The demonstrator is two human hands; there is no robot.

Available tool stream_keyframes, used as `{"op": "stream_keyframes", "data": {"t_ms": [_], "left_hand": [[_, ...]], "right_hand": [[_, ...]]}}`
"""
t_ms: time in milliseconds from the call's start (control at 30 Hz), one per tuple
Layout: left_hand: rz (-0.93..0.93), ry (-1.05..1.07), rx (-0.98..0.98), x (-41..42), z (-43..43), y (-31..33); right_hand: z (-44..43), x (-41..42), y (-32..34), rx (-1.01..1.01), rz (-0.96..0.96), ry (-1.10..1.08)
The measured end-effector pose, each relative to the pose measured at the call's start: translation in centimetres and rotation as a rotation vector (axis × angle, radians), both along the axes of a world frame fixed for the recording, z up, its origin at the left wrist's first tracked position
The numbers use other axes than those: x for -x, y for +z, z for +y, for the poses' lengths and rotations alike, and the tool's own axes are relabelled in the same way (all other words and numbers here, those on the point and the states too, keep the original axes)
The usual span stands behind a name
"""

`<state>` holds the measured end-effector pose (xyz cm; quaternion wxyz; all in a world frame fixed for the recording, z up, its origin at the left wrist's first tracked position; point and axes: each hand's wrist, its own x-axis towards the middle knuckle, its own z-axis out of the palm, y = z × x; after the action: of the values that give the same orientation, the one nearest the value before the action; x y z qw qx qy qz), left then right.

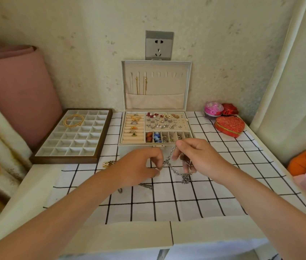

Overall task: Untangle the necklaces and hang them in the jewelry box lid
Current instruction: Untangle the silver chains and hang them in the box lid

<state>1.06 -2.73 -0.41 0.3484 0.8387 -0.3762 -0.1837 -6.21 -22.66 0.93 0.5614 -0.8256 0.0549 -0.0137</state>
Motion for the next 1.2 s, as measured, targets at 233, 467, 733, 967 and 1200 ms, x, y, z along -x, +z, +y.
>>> {"op": "stream_keyframes", "data": {"t_ms": [233, 467, 733, 967, 1200], "left_hand": [[0.120, 0.015, -0.124, -0.8, 0.2, 0.8], [0.336, -0.046, -0.228, -1.9, 2.7, 4.3], [0.481, -0.098, -0.410, -2.6, 4.2, 4.6], [0.329, -0.178, -0.677, -0.2, 2.3, 3.5], [0.028, -0.170, -0.712, 1.1, 0.8, 3.5]], "right_hand": [[0.3, -0.2, -0.3, 0.048, -0.037, 0.003], [-0.6, -0.8, -0.5, 0.114, -0.035, -0.095], [-1.4, -0.7, -0.7, 0.303, 0.082, -0.030], [-1.0, 0.4, -0.5, 0.303, 0.229, 0.151], [-1.4, 1.1, 0.1, 0.224, 0.134, 0.139]]}}
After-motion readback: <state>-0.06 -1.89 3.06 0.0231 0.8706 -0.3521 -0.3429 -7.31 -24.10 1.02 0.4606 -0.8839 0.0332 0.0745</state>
